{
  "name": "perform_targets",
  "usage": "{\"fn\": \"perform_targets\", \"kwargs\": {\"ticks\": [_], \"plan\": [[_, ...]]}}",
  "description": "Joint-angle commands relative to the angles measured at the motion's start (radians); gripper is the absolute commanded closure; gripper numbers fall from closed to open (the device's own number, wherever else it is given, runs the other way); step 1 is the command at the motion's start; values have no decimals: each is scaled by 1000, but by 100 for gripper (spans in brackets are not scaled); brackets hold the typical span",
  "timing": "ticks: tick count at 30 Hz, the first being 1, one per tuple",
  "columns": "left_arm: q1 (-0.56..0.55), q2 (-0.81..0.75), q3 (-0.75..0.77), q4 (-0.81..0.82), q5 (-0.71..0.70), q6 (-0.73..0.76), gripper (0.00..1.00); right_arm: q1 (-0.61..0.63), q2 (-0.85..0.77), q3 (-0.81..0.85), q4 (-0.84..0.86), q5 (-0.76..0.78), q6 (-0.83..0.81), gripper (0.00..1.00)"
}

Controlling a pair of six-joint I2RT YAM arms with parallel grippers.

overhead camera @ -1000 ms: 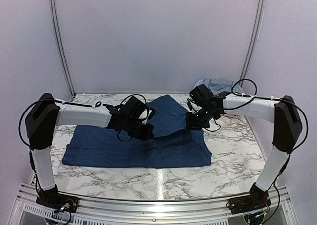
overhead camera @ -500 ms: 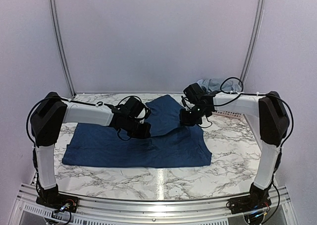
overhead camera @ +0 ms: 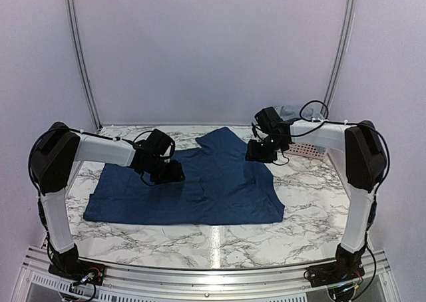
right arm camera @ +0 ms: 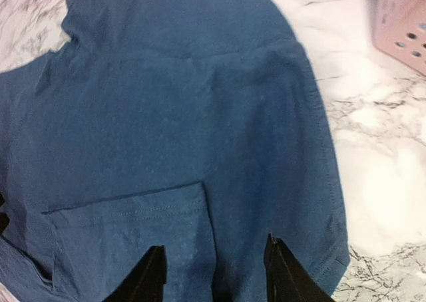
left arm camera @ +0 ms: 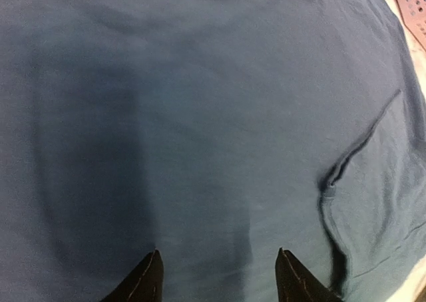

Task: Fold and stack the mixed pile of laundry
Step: Adjust the flattened T-shirt at the center of the board, then move the 1/3-folded T-shirt to the center of the board.

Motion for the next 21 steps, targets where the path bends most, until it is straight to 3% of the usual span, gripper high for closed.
{"fn": "perform_targets", "kwargs": {"ticks": [1, 10, 21], "plan": [[14, -123, -37, 18, -24, 42, 35, -8, -99, -8, -8, -35, -51, 45], [46, -265, -124, -37, 52, 115, 24, 16, -244, -244, 13, -299, -111, 46], [181, -381, -334, -261, -39, 57, 27, 38, -148, -398, -19, -287, -132, 47]]}}
